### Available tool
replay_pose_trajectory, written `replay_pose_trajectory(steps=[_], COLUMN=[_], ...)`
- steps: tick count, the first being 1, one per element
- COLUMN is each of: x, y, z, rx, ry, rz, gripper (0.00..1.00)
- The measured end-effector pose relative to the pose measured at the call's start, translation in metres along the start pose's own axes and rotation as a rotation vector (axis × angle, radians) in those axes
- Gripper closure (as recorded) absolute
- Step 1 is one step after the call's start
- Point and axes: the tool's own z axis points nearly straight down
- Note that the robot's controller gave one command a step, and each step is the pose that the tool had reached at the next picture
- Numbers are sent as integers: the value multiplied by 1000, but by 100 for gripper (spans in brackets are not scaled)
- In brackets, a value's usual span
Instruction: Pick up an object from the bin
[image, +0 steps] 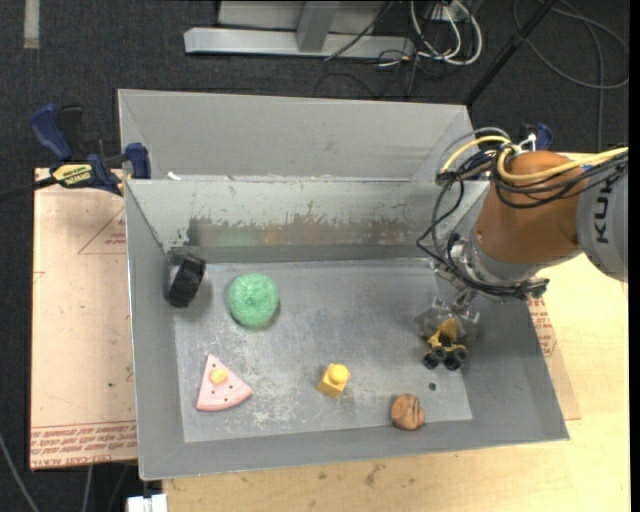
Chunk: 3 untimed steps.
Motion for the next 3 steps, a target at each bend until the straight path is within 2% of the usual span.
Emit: replay_pose_trajectory(steps=[3], x=[-1], y=[2], z=[-6], rx=[-2], ry=[4], rz=[-2], gripper=[100])
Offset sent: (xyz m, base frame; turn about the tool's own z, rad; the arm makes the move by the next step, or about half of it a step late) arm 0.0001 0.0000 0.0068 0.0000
